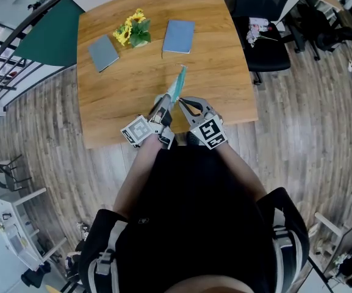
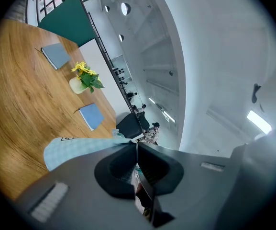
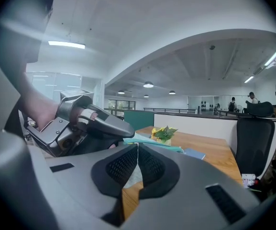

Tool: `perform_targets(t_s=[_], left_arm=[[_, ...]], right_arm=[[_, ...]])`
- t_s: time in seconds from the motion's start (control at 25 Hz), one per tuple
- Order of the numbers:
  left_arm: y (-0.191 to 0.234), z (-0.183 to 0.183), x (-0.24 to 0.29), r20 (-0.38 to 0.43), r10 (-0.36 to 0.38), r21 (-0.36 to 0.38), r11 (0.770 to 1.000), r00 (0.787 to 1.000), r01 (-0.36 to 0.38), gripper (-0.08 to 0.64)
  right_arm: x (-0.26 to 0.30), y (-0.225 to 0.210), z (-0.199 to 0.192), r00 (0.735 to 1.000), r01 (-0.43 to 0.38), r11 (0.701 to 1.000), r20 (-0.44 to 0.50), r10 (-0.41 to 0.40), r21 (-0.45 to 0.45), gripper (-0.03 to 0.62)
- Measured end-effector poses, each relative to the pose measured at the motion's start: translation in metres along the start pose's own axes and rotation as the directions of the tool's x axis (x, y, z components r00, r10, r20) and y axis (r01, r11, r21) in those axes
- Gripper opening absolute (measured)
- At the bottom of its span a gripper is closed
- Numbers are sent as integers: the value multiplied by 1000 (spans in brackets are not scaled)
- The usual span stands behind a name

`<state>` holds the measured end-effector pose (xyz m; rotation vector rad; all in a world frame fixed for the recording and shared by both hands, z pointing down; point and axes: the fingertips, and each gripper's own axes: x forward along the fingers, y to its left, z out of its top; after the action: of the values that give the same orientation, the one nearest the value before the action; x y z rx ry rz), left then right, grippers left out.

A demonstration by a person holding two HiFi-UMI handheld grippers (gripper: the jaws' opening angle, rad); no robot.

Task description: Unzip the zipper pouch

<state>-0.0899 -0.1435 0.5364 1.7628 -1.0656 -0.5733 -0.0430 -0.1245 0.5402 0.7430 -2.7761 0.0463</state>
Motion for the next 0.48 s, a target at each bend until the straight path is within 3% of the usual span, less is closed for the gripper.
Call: perform_targets(t_s=[0.48], left_arm=[[-7, -10, -1, -49, -12, 21, 1000, 999, 13, 2]], right_arm=[[-4, -13, 1, 997, 70, 995, 11, -71, 78, 6]])
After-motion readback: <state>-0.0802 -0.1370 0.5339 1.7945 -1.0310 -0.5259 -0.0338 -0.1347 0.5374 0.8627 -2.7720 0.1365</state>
